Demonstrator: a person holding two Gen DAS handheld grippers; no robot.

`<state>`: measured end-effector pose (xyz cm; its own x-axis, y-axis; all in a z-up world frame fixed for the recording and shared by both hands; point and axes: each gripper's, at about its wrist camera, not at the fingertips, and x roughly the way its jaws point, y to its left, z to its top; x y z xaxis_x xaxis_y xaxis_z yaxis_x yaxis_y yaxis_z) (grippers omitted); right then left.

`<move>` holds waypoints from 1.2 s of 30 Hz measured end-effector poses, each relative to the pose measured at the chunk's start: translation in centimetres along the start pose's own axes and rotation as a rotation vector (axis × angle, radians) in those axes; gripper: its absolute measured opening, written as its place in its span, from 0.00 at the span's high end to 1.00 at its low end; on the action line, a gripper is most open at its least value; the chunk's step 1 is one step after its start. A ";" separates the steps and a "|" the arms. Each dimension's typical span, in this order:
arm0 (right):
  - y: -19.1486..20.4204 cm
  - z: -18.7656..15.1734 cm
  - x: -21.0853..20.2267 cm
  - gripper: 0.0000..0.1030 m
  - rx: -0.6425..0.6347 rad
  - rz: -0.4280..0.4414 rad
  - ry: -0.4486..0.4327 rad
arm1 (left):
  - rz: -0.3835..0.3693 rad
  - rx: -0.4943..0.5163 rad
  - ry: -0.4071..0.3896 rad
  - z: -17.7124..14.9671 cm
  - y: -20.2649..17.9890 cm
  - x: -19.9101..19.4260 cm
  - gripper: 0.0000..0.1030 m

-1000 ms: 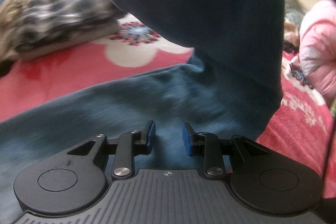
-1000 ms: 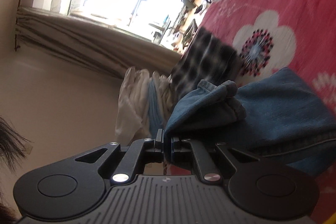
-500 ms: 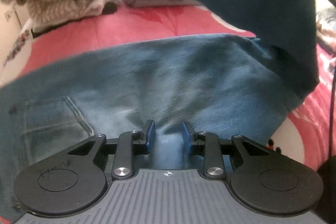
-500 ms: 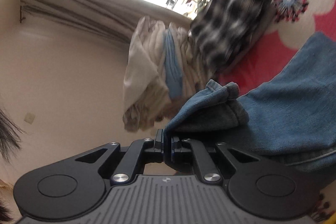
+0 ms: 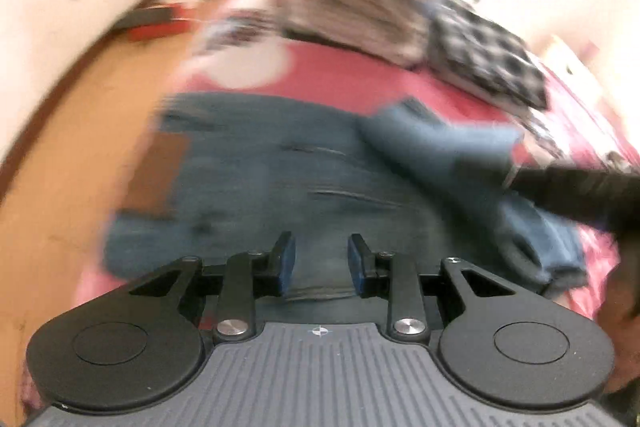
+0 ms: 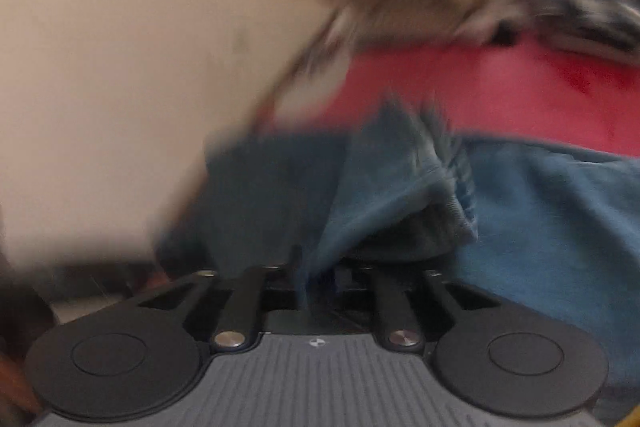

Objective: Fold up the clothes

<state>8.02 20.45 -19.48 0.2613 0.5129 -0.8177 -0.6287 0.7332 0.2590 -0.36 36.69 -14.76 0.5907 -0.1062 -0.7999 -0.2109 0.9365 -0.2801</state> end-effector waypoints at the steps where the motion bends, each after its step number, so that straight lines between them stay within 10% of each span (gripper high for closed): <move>1: 1.6 -0.2 0.2 0.51 -0.103 -0.032 0.002 | 0.009 -0.013 -0.001 0.1 0.6 -0.2 0.72; 4: 5.7 -1.3 -0.8 0.33 -0.377 -0.087 -0.020 | -0.002 -0.022 -0.013 0.8 0.9 -0.1 0.72; 8: 7.1 -2.8 -2.9 0.33 -0.515 -0.091 -0.061 | -0.076 -0.035 -0.026 2.0 0.4 0.6 0.68; 18: 0.9 -0.8 -6.4 0.31 -0.236 0.017 -0.136 | -0.179 -0.297 0.056 1.2 4.8 3.0 0.66; 25: 3.8 0.1 -2.7 0.33 -0.431 0.073 -0.119 | -0.312 -0.530 0.060 0.6 8.2 2.9 0.66; 36: 7.9 -2.6 -0.8 0.38 -0.568 0.076 -0.079 | -0.373 -0.515 0.058 1.6 8.9 2.6 0.59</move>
<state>0.95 24.64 -18.16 0.2402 0.6023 -0.7613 -0.9368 0.3493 -0.0193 0.53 45.29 -18.45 0.6565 -0.4259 -0.6226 -0.3553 0.5535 -0.7533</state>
